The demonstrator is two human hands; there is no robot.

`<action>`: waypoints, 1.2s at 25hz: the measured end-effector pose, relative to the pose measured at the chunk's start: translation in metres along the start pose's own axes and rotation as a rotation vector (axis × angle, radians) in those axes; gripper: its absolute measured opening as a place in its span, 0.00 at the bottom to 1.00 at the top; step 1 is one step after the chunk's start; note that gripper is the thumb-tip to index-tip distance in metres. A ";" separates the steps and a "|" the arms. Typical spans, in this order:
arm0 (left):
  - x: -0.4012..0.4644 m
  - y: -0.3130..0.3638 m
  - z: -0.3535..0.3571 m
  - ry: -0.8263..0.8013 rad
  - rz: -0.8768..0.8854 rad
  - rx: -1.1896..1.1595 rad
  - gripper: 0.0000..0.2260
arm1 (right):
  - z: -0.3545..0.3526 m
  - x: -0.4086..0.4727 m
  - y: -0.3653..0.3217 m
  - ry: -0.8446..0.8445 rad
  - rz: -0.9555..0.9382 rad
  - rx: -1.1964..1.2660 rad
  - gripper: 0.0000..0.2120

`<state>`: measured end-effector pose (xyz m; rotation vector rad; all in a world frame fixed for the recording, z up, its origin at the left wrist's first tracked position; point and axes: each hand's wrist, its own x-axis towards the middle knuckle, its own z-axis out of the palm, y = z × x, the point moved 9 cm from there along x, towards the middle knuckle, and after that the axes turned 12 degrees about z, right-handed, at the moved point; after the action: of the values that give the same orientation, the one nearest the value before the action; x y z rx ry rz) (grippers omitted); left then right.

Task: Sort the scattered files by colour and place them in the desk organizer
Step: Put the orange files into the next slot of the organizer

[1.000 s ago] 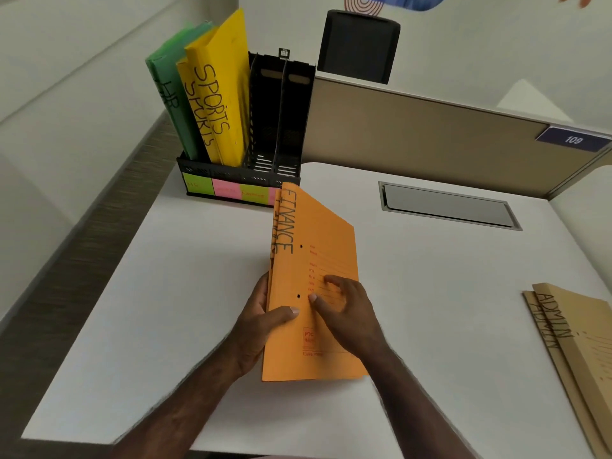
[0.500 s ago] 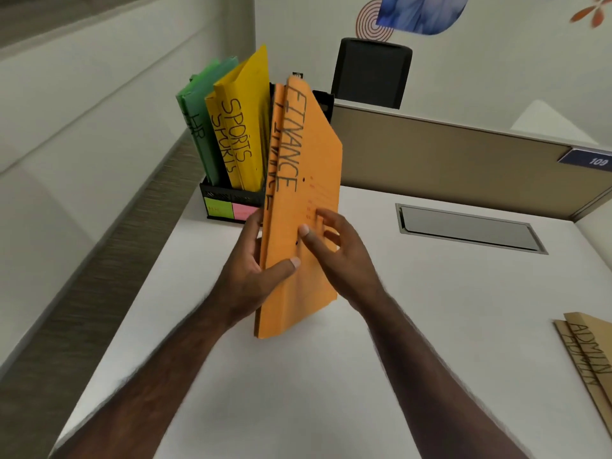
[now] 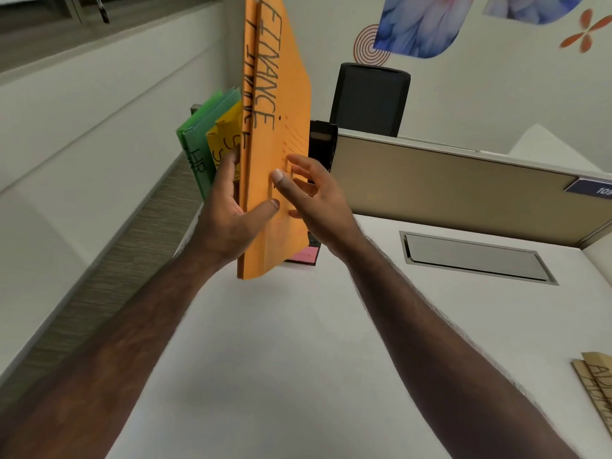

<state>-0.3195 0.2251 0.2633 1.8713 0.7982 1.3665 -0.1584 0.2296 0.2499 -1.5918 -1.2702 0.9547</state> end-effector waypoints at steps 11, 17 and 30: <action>0.086 -0.017 0.005 -0.003 0.211 0.112 0.30 | -0.003 0.091 -0.022 -0.122 -0.048 0.167 0.29; 0.096 -0.055 0.017 -0.054 0.248 0.110 0.30 | 0.006 0.117 -0.006 -0.265 -0.049 0.078 0.35; 0.094 -0.144 0.039 -0.358 -0.008 0.056 0.46 | 0.018 0.138 0.033 -0.269 -0.171 -0.312 0.62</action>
<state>-0.2697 0.3779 0.1896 2.0743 0.6638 0.9706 -0.1385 0.3645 0.2065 -1.5900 -1.7842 0.9174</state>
